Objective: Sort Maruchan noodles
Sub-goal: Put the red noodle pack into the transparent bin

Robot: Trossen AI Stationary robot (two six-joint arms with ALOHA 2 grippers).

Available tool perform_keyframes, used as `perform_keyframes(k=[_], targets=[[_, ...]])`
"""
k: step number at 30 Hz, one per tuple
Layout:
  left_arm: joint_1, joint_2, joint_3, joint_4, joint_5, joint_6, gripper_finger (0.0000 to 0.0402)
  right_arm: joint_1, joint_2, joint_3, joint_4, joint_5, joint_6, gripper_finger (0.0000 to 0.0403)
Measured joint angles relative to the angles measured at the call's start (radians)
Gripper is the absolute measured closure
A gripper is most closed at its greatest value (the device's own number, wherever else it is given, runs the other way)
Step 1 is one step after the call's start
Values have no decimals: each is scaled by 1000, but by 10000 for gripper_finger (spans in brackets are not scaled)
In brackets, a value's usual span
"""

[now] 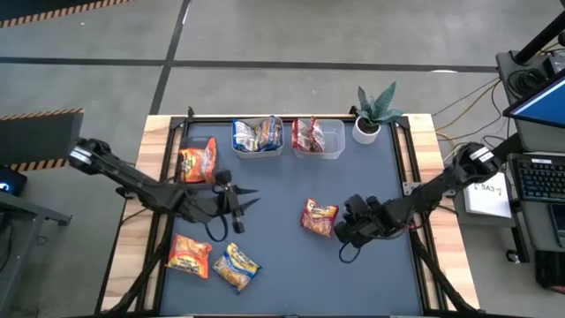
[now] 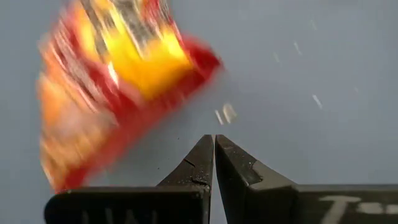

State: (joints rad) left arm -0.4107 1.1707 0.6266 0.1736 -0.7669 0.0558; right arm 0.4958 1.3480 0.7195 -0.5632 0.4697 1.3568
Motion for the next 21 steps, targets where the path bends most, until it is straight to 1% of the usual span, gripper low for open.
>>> perform_keyframes(k=[2, 4, 6, 8, 14, 18, 19, 21], targets=[[0, 39, 0, 50, 0, -12, 315, -5, 3, -38, 128, 103, -39, 394], [0, 81, 0, 106, 0, -16, 315, -6, 3, -64, 206, 211, -89, 394], [0, 120, 0, 163, 0, -17, 315, -11, 2, -77, 270, 291, -146, 394], [0, 156, 0, 225, 1, -17, 315, -16, 1, -87, 307, 337, -205, 394], [0, 248, 0, 350, 1, -14, 315, -19, 11, -89, 398, 420, -318, 394], [0, 305, 0, 432, 1, -13, 315, -19, 11, -91, 449, 524, -358, 394], [0, 319, 0, 456, 1, -13, 315, -19, 16, -94, 483, 547, -383, 394], [0, 348, 0, 490, 2, -13, 315, -19, 31, -109, 557, 555, -452, 394]])
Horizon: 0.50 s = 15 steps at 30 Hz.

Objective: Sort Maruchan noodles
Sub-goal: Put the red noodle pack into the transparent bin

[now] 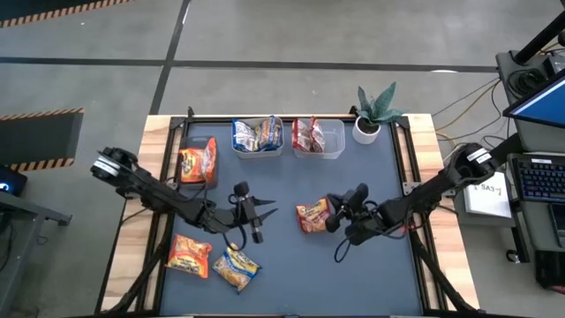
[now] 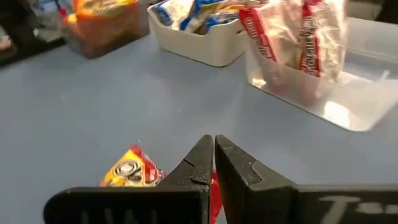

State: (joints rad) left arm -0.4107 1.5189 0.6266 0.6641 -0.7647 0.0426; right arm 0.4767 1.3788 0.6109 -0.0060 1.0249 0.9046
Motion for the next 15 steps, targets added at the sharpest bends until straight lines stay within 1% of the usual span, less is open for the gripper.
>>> perform_keyframes(k=[4, 7, 10, 13, 15], targets=[[0, 43, 9, 36, 2, 5, 315, -9, 62, -48, 212, -4, -114, 394], [1, 66, 36, 36, 3, 37, 315, -31, 126, -76, 335, -3, -160, 394], [1, 86, 76, 34, 4, 68, 315, -56, 192, -85, 385, -6, -165, 394], [1, 110, 110, 24, 13, 93, 315, -77, 250, -81, 385, -14, -148, 394], [1, 119, 120, 9, 11, 105, 315, -93, 286, -69, 390, -38, -132, 394]])
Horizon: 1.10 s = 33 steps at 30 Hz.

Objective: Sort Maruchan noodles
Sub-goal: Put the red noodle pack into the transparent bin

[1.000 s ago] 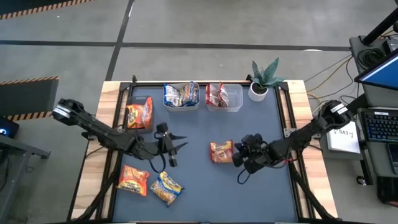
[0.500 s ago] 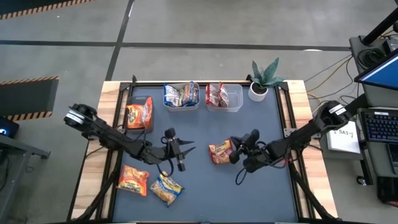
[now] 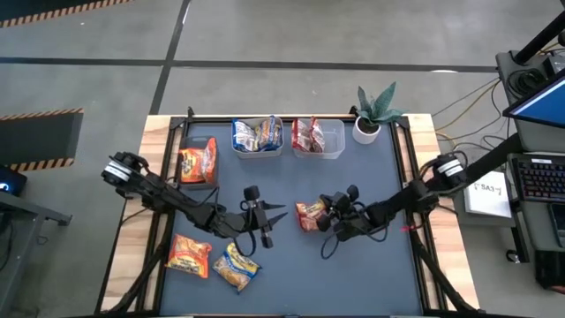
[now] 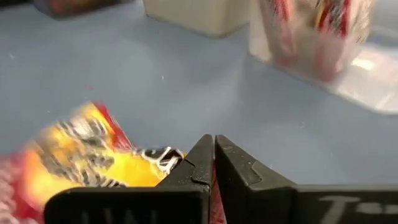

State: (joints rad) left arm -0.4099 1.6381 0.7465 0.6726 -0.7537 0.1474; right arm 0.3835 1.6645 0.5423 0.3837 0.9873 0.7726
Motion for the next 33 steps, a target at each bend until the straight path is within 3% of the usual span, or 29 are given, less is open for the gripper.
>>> perform_keyframes(k=[8, 22, 33], targets=[[7, 1, -3, -17, 26, -24, 315, -57, 75, 22, 16, -43, 125, 394], [29, 61, 16, -23, 72, -95, 315, -56, -95, 23, 33, -53, -76, 394], [63, 259, 138, -21, 122, -131, 315, -55, -231, 3, 17, -305, -198, 394]])
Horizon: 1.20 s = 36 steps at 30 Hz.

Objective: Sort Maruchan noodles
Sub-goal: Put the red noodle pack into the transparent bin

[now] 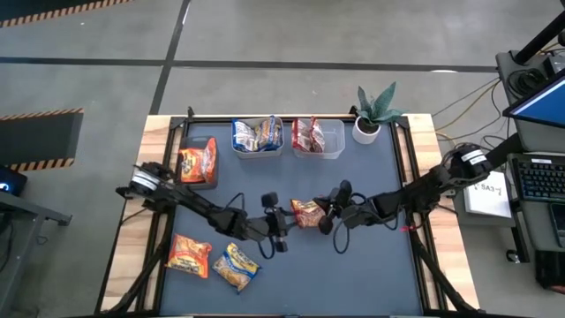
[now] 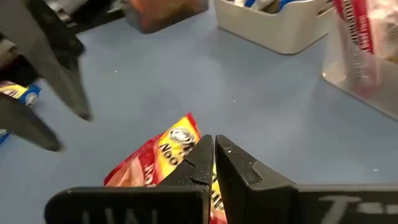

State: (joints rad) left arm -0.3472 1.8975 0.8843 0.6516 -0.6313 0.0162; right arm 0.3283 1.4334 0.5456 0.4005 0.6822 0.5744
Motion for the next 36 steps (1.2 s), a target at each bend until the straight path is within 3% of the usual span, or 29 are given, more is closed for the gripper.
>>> perform_keyframes(k=[12, 20, 30, 36], targets=[[47, 122, 55, -11, 75, -68, 315, -15, 132, -17, 51, 23, 68, 394], [51, 110, 46, -203, 74, -172, 315, -46, 188, -29, 53, 28, 121, 394], [50, 43, 50, -270, 76, -163, 315, -45, 83, -33, 18, 7, 100, 394], [50, -21, 50, -274, 75, -93, 315, -46, -56, -33, -50, -116, 82, 394]])
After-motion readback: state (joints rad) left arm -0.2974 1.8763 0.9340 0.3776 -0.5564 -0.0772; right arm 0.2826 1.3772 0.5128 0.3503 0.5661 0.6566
